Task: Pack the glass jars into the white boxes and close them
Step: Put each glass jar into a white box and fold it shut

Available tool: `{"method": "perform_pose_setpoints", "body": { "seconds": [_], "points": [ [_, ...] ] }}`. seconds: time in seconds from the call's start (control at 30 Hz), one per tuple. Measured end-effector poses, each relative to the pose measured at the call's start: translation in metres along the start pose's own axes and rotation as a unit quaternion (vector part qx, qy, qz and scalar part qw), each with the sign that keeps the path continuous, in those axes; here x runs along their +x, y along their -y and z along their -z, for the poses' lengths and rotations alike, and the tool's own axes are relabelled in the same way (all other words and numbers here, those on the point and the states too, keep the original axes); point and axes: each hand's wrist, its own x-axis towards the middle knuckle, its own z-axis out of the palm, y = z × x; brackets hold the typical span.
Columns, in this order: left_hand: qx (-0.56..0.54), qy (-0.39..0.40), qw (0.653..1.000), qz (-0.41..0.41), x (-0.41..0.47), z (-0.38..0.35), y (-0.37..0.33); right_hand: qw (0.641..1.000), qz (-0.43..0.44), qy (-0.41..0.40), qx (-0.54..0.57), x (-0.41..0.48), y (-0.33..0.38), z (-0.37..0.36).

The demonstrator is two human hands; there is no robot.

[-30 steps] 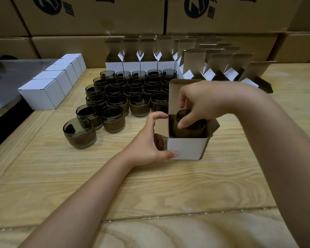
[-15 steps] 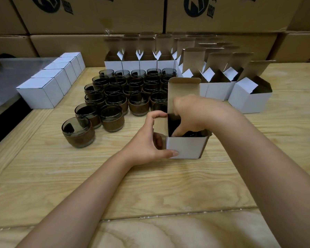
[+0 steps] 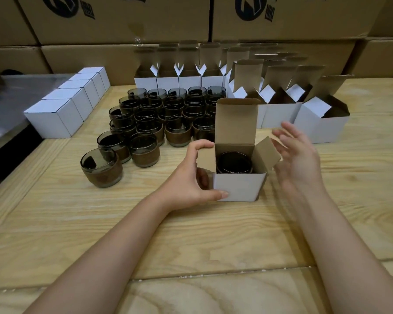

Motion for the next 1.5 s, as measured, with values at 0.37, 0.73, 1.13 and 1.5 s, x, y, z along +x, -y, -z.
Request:
{"method": "perform_pose_setpoints", "body": {
  "seconds": [0.37,0.73,1.13,1.5],
  "points": [
    [0.03,-0.036,0.998,-0.043,0.002,-0.003,0.005,0.987,-0.041,0.133,-0.08,-0.01,-0.021,-0.014],
    [0.064,-0.005,0.997,-0.05,0.003,-0.001,0.004,0.984,0.001,0.178,-0.033,-0.01,-0.024,-0.012],
    [0.028,-0.014,0.999,-0.024,0.002,0.0,0.004,0.93,0.136,0.302,-0.161,-0.018,-0.02,-0.008],
    [0.049,-0.044,0.997,-0.033,-0.002,0.0,-0.001,0.918,0.134,0.327,-0.181,-0.013,-0.023,-0.002]
  ]
}}
